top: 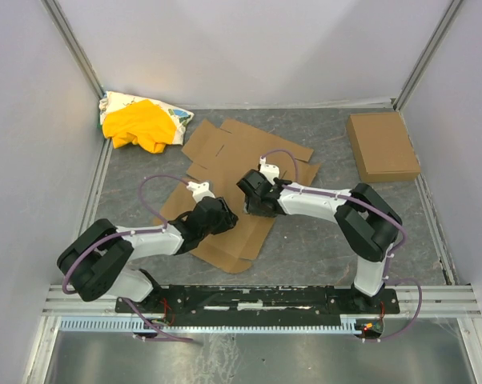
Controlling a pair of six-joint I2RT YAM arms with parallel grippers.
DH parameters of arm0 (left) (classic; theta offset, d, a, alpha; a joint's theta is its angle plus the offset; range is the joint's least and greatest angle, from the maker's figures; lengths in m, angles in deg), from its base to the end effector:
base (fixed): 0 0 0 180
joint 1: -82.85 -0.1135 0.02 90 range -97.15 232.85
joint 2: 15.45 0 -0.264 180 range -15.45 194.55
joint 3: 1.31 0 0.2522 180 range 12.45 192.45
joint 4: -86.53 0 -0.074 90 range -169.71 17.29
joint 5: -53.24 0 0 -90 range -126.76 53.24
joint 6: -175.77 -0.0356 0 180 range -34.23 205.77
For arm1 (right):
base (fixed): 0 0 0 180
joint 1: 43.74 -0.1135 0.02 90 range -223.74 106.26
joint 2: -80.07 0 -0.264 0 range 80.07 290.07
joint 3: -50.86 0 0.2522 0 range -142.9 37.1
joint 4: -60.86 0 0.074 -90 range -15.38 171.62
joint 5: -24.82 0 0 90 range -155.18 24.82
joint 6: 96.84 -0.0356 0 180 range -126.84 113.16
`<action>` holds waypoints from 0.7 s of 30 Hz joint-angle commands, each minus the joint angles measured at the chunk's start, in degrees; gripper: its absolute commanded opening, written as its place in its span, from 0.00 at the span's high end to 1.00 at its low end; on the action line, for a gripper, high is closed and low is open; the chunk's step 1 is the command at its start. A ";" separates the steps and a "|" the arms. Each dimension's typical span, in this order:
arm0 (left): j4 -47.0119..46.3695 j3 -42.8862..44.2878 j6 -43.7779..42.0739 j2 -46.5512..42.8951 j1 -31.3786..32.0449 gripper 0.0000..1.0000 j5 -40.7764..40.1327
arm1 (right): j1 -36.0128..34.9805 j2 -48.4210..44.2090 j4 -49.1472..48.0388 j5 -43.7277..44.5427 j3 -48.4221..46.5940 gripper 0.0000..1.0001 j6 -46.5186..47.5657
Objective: Fold the paper box
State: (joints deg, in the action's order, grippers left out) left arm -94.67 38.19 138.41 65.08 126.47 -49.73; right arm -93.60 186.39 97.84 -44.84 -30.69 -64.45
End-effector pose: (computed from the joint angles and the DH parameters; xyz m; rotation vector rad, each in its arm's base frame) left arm 0.1867 -0.1669 0.1387 -0.3059 2.3059 -0.6335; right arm 0.2506 0.2779 0.1666 0.2882 2.5455 0.2477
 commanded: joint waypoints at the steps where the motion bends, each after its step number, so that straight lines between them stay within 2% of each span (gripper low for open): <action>1: 9.35 0.26 -1.88 0.14 1.21 0.46 2.99 | -0.41 -6.00 2.75 -0.39 0.45 0.38 7.41; 5: 15.42 3.50 -4.41 -7.27 1.20 0.41 -0.58 | -0.41 -12.71 8.23 5.15 1.18 0.38 10.11; 9: 23.51 7.83 -7.54 -15.76 1.12 0.34 -7.82 | 0.24 -17.84 14.60 11.75 1.25 0.36 10.98; 14: 30.04 10.54 -9.58 -24.41 1.07 0.33 -15.84 | 3.10 -17.35 13.11 5.65 2.23 0.33 10.59; 21: 36.31 11.25 -9.36 -30.57 1.03 0.33 -19.66 | 3.11 -10.71 12.14 1.24 0.63 0.31 6.17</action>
State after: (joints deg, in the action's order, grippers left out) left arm -64.14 48.07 131.40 36.75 127.45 -63.98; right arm -90.24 172.93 110.28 -40.97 -29.03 -55.90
